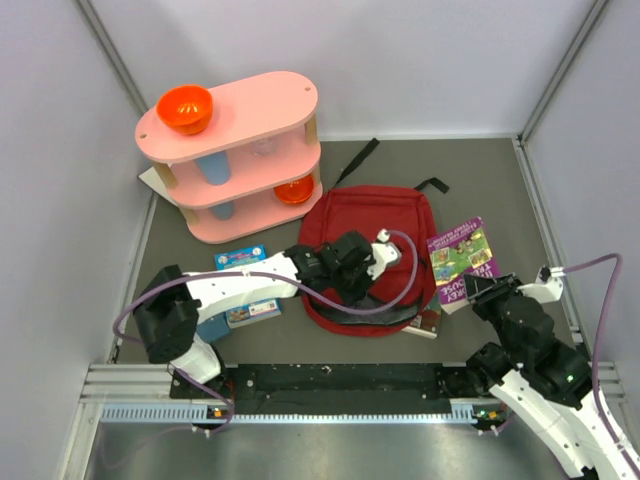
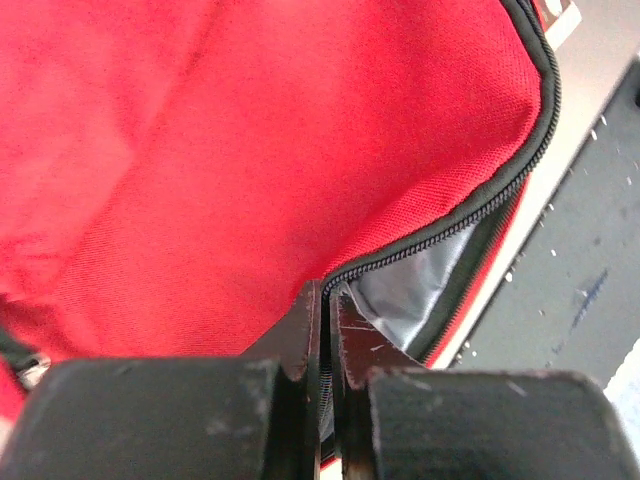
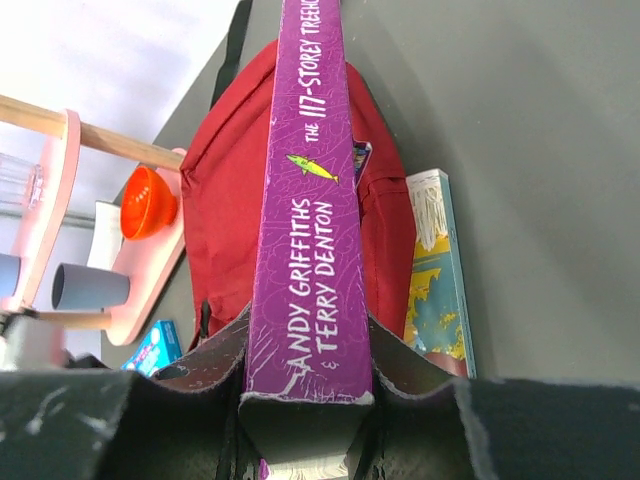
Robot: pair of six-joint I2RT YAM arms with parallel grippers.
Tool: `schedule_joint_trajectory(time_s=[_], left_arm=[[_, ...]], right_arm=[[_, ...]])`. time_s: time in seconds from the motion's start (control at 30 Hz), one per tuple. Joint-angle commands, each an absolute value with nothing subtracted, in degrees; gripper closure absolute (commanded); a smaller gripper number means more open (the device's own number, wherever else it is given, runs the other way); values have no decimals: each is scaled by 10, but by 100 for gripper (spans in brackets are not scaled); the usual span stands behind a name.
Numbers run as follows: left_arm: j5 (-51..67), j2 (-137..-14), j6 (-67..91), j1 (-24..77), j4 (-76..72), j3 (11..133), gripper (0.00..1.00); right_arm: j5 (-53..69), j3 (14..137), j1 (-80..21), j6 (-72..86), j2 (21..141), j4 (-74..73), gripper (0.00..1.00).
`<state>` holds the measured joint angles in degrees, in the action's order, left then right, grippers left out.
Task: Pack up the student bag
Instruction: Place the book in the student bag.
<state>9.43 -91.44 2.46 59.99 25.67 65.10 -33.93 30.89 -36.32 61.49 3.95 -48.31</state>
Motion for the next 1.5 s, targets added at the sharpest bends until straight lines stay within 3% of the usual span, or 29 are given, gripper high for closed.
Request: schedule_joint_trajectory(time_s=[0.0, 0.33, 0.67, 0.87, 1.1, 1.27, 1.47], left_arm=[[-32, -864, 74, 582, 216, 711, 100], [-113, -864, 88, 539, 197, 822, 100], [-137, -933, 93, 528, 232, 991, 100], [-121, -963, 105, 528, 251, 1032, 100], [-90, -941, 133, 532, 237, 1007, 100], [-89, -929, 139, 534, 238, 1004, 100], [-68, -913, 158, 541, 232, 985, 100]], right_arm=[[-330, 372, -365, 593, 30, -435, 100], [-295, 468, -364, 580, 22, -490, 100], [-76, 517, -364, 598, 24, -496, 100], [80, 468, -366, 631, 76, -461, 100], [86, 378, -366, 686, 121, -390, 100], [136, 272, -366, 751, 168, -193, 100], [12, 236, -366, 775, 203, -98, 100]])
